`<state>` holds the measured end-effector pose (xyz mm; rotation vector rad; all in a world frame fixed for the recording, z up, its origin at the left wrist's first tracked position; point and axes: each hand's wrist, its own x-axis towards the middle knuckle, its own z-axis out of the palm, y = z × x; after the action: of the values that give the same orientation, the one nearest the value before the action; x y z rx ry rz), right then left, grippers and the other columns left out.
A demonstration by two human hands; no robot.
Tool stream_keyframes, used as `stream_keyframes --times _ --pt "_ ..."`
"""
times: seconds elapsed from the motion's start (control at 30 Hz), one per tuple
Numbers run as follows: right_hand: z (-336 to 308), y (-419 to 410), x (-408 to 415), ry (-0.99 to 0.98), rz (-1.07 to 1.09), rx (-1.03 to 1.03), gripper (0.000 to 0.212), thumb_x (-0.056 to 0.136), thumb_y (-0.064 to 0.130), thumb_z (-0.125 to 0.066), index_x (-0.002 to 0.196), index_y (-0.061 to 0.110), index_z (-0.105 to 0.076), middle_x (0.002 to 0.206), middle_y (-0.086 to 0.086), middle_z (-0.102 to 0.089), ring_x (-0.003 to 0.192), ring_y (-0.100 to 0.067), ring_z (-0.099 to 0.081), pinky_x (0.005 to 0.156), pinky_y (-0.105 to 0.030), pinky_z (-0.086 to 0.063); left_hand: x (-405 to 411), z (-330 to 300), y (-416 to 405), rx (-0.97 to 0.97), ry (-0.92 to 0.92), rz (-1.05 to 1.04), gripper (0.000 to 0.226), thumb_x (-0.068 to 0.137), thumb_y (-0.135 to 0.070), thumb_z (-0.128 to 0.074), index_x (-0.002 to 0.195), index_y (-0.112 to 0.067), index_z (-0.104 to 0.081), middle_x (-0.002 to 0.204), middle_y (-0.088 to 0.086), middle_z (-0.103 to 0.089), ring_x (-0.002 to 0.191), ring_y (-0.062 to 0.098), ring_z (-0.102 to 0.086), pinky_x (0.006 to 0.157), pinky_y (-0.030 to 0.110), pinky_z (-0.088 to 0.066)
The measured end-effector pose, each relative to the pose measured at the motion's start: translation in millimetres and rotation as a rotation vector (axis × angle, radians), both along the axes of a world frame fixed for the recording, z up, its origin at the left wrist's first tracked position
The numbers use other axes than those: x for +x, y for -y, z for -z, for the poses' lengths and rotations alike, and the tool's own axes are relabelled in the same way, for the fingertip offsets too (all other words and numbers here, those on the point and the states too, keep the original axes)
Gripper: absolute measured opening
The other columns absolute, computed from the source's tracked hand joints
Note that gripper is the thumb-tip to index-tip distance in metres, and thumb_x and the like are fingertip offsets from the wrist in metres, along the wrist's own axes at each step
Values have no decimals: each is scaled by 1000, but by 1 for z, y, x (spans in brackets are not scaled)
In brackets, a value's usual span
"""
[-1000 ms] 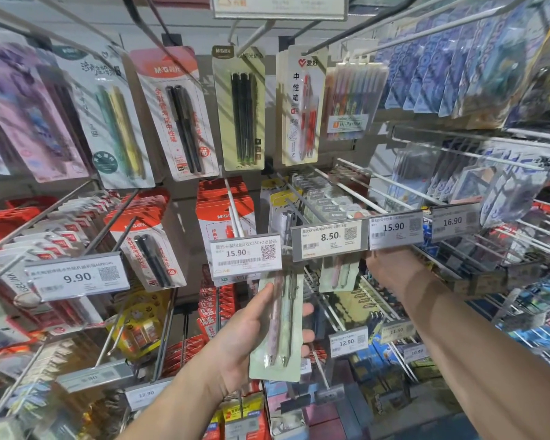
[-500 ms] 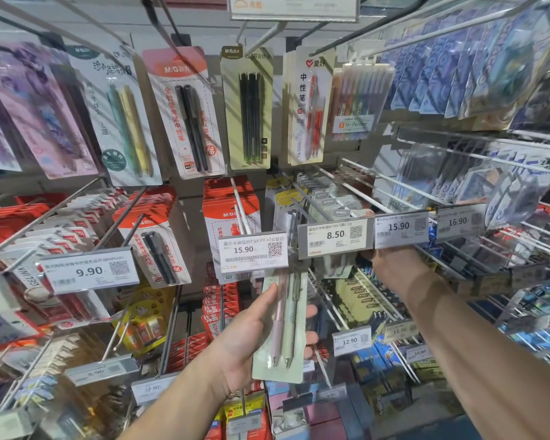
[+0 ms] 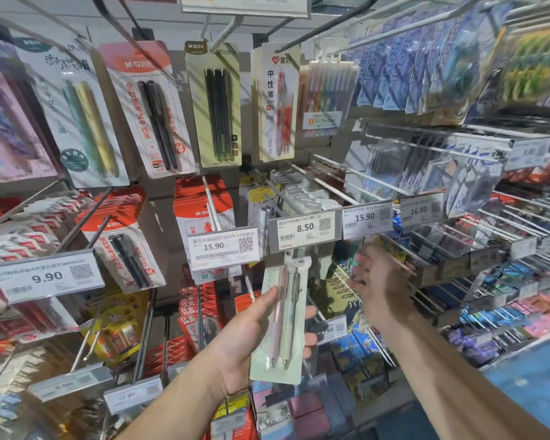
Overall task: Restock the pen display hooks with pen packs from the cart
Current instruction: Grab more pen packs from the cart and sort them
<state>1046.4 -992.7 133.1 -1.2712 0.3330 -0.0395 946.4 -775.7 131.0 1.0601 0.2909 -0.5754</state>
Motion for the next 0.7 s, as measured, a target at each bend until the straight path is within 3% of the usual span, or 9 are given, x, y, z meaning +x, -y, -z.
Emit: stream_keyframes --times 0.1,0.2,0.37,0.57,0.63,0.7 --pt "6 -3 -11 -45 29 -35 23 105 29 -54 121 15 -63 105 -7 -65 87 -21 -61 71 -35 -50 1 3 9 -10 8 31 64 89 -58 -51 122 -9 -76 131 27 -67 93 35 -69 92 47 -55" --pt "9 -6 -19 -89 -39 -63 16 104 26 -58 111 15 -67 100 -10 -67 72 -19 -59 58 -30 -46 2 3 19 -33 9 72 60 86 -56 -54 114 -9 -80 111 22 -75 84 34 -73 85 46 -57" --pt "8 -8 -29 -111 -173 -98 27 104 35 -59 115 14 -71 105 -8 -78 96 -29 -75 83 -45 -57 2 0 34 -79 16 145 72 85 -54 -57 132 -1 -68 110 21 -74 81 33 -75 74 40 -62" --pt "-7 -3 -38 -28 -286 31 37 106 39 -52 117 11 -74 111 -14 -77 104 -31 -74 94 -51 -55 3 1 37 -65 66 236 69 88 -61 -63 131 -7 -71 115 21 -73 89 30 -74 83 39 -61" --pt "-11 -4 -41 -2 -308 22 33 105 35 -55 119 10 -72 110 -17 -77 100 -33 -75 92 -50 -56 2 1 40 -73 78 253 67 84 -60 -63 126 -10 -74 119 18 -74 91 29 -75 84 40 -61" --pt "-14 -3 -43 28 -329 21 31 104 33 -57 120 10 -71 110 -19 -76 101 -34 -74 90 -47 -57 1 0 45 -58 85 229 54 91 -58 -60 121 -16 -77 129 13 -72 97 31 -75 94 47 -60"
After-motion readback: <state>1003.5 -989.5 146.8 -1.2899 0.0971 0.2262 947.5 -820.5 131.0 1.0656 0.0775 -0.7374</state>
